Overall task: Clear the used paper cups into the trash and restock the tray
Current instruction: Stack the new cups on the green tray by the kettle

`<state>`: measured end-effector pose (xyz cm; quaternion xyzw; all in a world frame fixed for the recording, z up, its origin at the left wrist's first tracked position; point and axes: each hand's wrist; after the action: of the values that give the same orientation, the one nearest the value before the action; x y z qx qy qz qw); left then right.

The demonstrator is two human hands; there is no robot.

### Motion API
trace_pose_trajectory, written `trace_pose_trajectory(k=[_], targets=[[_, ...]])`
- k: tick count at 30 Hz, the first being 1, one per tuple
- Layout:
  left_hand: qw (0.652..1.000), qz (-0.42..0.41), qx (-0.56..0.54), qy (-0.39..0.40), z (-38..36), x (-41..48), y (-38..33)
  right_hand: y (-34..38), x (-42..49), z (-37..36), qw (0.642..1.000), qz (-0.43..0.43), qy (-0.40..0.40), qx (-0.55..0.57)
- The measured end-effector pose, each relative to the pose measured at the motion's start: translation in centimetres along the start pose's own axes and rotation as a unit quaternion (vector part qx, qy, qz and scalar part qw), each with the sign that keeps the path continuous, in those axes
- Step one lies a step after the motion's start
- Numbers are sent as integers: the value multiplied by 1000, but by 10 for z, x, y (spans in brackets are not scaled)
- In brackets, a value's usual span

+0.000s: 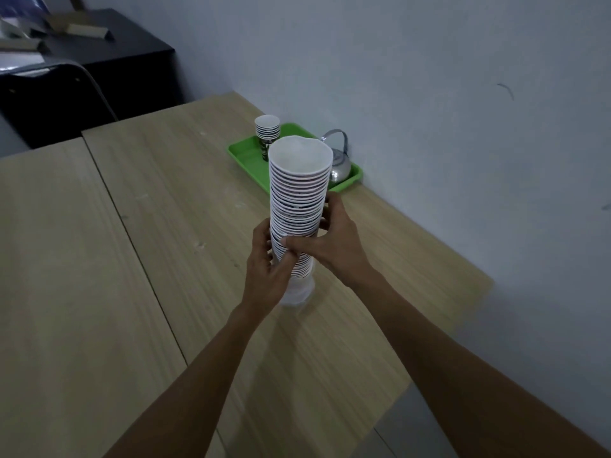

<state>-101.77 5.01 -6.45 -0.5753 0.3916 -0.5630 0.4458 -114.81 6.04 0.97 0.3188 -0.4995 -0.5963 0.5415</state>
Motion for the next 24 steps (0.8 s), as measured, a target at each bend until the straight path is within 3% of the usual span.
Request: trace_pose_trajectory(k=[15, 24], targets=[[999, 5, 15, -33, 58, 115, 43, 16, 106, -95, 999, 15, 44, -5], [1000, -5, 10, -29, 65, 136, 53, 20, 130, -106, 999, 23, 20, -22]])
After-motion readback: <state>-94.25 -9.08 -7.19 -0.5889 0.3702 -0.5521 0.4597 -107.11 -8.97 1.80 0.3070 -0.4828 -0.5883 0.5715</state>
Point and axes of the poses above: each hand's wrist, its own x-axis towards the middle knuckle, its own z-axis out of the back of the hand, y = z × x, and after that the axes turned 6 degrees about -y, right-handed
